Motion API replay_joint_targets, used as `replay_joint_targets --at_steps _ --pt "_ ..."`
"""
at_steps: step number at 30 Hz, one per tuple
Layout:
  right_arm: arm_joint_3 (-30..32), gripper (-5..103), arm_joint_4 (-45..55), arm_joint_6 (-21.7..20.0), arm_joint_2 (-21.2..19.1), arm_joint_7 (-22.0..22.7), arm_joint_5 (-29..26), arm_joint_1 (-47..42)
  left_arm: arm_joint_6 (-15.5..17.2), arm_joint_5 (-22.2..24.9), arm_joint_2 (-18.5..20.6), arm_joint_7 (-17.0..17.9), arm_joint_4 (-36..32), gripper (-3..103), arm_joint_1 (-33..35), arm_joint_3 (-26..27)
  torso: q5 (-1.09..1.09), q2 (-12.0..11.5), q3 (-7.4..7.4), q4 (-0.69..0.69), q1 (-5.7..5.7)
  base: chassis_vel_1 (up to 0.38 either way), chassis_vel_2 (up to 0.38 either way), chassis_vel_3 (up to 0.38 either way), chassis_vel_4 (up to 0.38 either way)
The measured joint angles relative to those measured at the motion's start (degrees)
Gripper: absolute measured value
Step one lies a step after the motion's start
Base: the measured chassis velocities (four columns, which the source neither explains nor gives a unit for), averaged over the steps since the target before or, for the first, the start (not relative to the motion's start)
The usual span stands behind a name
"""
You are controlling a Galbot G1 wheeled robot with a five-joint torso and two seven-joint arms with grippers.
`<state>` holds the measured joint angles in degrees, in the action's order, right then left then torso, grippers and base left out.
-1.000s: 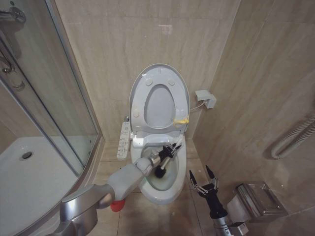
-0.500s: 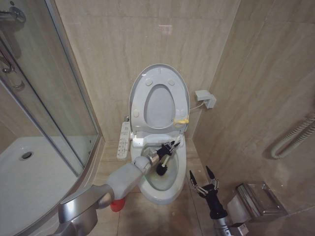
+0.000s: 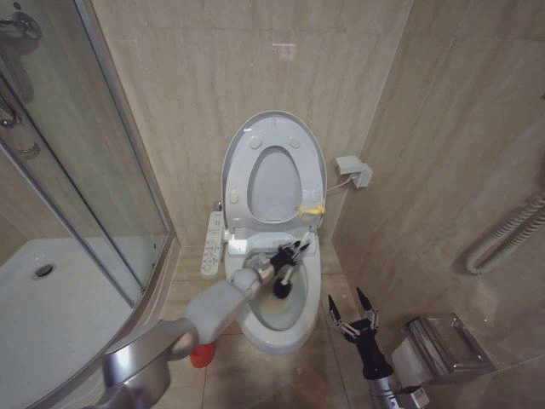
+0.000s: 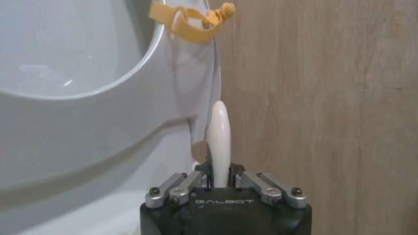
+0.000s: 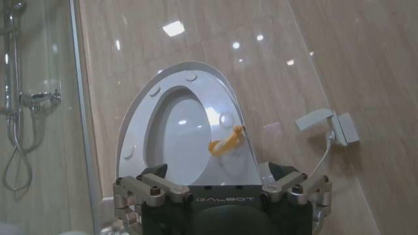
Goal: Open the toilet lid, clean the toilet bowl with a toilet brush, close the toilet lid, and flush.
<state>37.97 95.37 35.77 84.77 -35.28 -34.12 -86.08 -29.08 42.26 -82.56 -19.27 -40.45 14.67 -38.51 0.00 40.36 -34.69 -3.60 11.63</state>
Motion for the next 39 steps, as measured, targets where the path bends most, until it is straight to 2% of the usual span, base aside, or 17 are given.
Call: replay_joint_targets --at_steps 2,7,14,18,19,23,26,30,34,35,39 --pt "0.28 100 0.06 -0.01 -0.17 0.02 -0.19 0.09 -0.36 1.29 0.63 0.08 -2.45 19 -0.74 -0.75 -0.01 0.01 0.00 -0.04 -0.01 0.000 0.000 0.000 0.000" --pt "0.82 100 0.12 -0.01 -0.17 0.02 -0.43 0.09 -1.10 1.97 -0.58 -1.06 -3.17 19 -2.94 -0.84 -0.01 0.01 0.01 -0.12 -0.01 0.000 0.000 0.000 0.000" --pt "0.75 100 0.49 -0.03 0.31 -0.02 -0.34 0.07 -1.22 1.48 -0.58 -2.00 1.34 19 -1.14 -0.69 -0.01 0.00 0.00 -0.05 0.00 0.000 0.000 0.000 0.000" --pt "0.72 100 0.63 -0.10 0.34 0.00 -0.29 0.16 -1.20 1.67 0.11 -1.95 -0.17 19 -0.97 -0.72 0.00 0.00 0.00 -0.02 0.00 0.000 0.000 0.000 0.000" --pt "0.76 100 0.67 -0.14 0.40 0.01 -0.27 0.19 -1.20 2.44 0.04 -1.89 -2.23 19 -1.44 -0.75 -0.01 0.00 0.00 -0.07 0.00 0.000 0.000 0.000 0.000" --pt "0.94 100 0.69 -0.15 0.62 0.02 -0.24 0.07 -1.26 3.30 -0.89 -1.77 -4.77 19 -2.17 -0.75 -0.01 0.01 0.01 -0.13 -0.01 0.000 0.000 0.000 0.000" --pt "1.02 100 0.69 -0.14 0.74 0.01 -0.22 -0.04 -1.46 3.03 -1.03 -1.81 -3.73 19 -1.83 -1.67 0.00 0.01 0.01 -0.13 -0.01 0.000 0.000 0.000 0.000" --pt "1.13 100 1.06 -0.14 0.61 0.00 -0.27 -0.28 -1.84 1.08 -0.63 -2.01 -0.15 19 -0.09 -1.94 0.01 0.00 0.00 -0.02 0.00 0.000 0.000 0.000 0.000" --pt "1.50 100 1.13 -0.17 0.32 0.01 -0.42 -0.25 -1.84 1.61 -0.04 -1.88 -2.12 19 -0.38 -1.46 0.00 0.00 0.00 -0.02 0.00 0.000 0.000 0.000 0.000" --pt "1.52 100 1.09 -0.17 0.35 0.01 -0.43 -0.21 -1.84 2.14 -0.08 -1.78 -3.31 19 -0.90 -1.23 -0.01 0.00 0.00 -0.09 0.00 0.000 0.000 0.000 0.000" --pt "1.45 100 0.76 -0.16 0.65 0.00 -0.42 -0.17 -1.88 2.99 -1.14 -1.52 -4.69 19 -2.04 -0.25 0.00 0.01 0.01 -0.12 -0.01 0.000 0.000 0.000 0.000"
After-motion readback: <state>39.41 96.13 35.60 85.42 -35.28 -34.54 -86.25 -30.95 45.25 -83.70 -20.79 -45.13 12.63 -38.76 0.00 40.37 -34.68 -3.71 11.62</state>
